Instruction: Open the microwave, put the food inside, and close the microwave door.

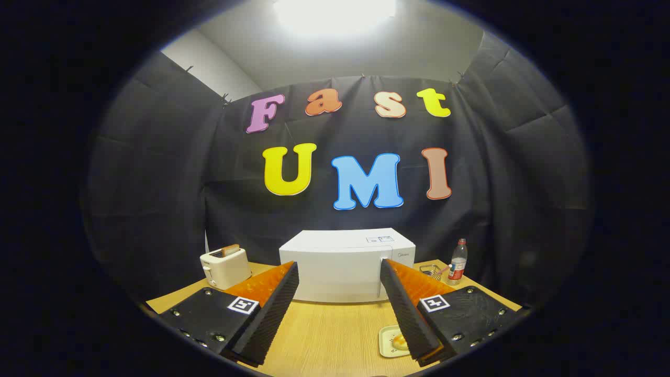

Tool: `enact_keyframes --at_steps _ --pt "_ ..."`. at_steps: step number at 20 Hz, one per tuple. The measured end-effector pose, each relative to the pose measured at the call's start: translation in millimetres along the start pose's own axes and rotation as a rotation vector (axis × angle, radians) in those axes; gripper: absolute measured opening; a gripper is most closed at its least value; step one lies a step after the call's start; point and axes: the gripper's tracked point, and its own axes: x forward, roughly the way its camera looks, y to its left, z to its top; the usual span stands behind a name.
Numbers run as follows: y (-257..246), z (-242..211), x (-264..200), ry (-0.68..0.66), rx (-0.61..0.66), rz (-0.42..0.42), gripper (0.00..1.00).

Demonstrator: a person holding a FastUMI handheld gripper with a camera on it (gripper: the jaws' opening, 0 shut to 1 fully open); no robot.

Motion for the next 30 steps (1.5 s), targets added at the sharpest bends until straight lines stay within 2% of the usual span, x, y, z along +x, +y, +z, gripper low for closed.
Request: enact_keyframes --at_steps 30 --pt "-6.5 -8.3 12.6 0.012 -0.015 -0.004 0.96"
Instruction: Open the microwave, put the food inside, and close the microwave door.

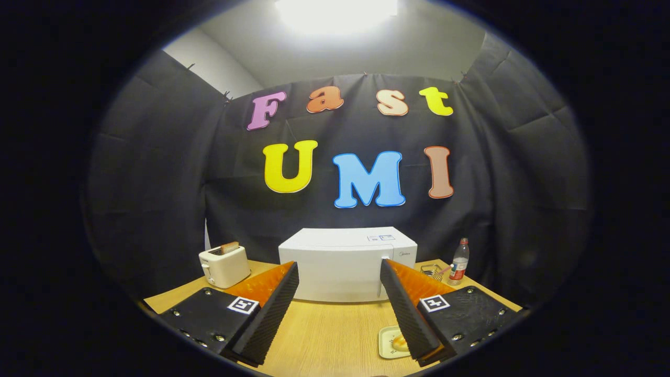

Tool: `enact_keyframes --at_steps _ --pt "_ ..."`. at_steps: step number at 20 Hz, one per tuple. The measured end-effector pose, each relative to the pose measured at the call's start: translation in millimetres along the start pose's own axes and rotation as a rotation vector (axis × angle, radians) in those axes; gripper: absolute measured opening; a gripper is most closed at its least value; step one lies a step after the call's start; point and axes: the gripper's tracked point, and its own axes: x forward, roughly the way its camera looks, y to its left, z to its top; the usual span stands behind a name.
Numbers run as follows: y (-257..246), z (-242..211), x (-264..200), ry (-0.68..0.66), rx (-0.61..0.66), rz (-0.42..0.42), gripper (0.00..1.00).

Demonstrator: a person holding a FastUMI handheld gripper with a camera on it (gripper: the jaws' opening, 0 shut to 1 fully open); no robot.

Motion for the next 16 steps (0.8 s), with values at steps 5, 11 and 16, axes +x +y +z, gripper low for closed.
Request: enact_keyframes --at_steps 5,11,16 --pt "-10.9 -4.1 20.9 -0.014 0.001 0.016 0.96" --pt "-35.6 -23.8 63.8 -0.03 -0.004 -0.009 0.96" --pt "-49.7 -51.3 104.9 -0.016 0.063 -0.018 0.96"
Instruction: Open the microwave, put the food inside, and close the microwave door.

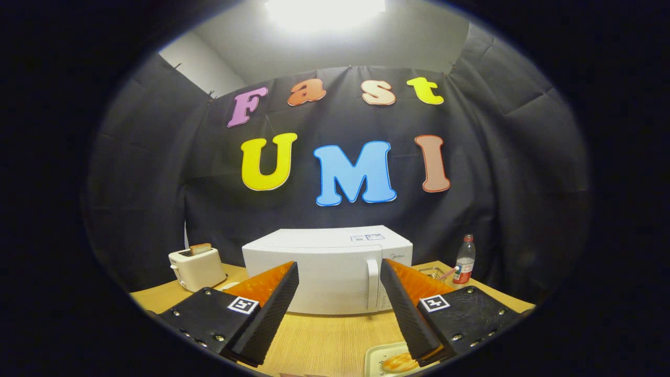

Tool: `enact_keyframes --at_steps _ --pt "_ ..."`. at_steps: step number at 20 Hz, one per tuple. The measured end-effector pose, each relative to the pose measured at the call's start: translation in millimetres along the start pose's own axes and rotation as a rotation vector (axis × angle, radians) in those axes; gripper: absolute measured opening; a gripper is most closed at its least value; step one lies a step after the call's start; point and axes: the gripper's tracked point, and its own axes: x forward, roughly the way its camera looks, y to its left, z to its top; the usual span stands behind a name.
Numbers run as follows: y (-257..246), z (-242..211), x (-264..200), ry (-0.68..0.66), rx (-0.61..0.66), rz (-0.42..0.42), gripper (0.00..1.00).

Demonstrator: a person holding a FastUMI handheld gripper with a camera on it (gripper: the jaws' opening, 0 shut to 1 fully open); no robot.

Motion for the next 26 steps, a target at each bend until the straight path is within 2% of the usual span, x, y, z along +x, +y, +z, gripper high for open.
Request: enact_keyframes --at_steps 5,11,18,21,26 --pt "-15.6 -21.1 45.0 0.031 0.033 0.002 0.96" --pt "-47.6 -71.1 95.9 0.082 -0.126 -0.095 0.96" --pt "-56.2 -95.7 140.1 0.1 -0.056 -0.11 0.96" --pt "-66.0 -101.1 155.1 0.097 -0.069 -0.144 0.96" --pt "-70.4 -114.6 177.6 0.137 -0.053 -0.136 0.96"
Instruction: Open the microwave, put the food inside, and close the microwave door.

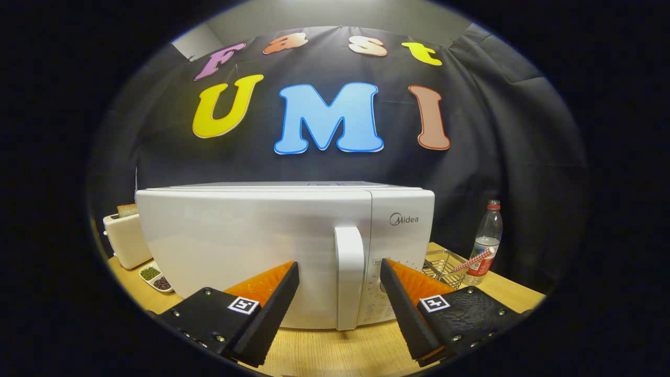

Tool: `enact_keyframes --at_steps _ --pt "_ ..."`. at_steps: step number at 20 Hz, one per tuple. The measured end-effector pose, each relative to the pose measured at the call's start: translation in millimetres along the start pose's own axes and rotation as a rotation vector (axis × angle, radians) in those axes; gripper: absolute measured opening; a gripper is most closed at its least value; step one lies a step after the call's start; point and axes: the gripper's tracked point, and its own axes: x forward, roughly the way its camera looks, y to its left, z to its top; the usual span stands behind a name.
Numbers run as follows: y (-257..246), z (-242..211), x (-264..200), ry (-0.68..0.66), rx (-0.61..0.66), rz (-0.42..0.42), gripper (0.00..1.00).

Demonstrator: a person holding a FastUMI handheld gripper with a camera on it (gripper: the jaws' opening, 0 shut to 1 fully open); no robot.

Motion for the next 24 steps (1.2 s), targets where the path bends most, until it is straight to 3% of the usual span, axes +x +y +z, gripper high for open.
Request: enact_keyframes --at_steps 3,5,6,8,9,11,12,15,16,20,24 --pt "8.4 -6.5 2.5 0.015 0.005 0.031 0.79" --pt "6.3 -9.8 2.7 0.023 -0.019 0.024 0.74" --pt "-6.7 -11.4 7.6 0.028 -0.041 -0.022 0.74" --pt "-14.9 -7.3 -1.4 0.047 0.006 -0.047 0.36" --pt "-11.9 -10.0 1.7 0.056 0.035 -0.041 0.28" --pt "-9.6 -12.3 2.1 0.069 0.057 -0.028 0.27" --pt "-10.3 -11.1 2.6 0.071 0.047 -0.028 0.2" --pt "-11.2 -12.1 -0.9 0.08 0.043 -0.023 0.2" --pt "-11.8 -10.2 -0.2 0.083 0.044 -0.026 0.12" --pt "-9.6 -14.2 -21.4 0.082 0.046 -0.045 0.12" --pt "-0.1 -18.2 -70.5 0.079 0.035 -0.035 0.12"
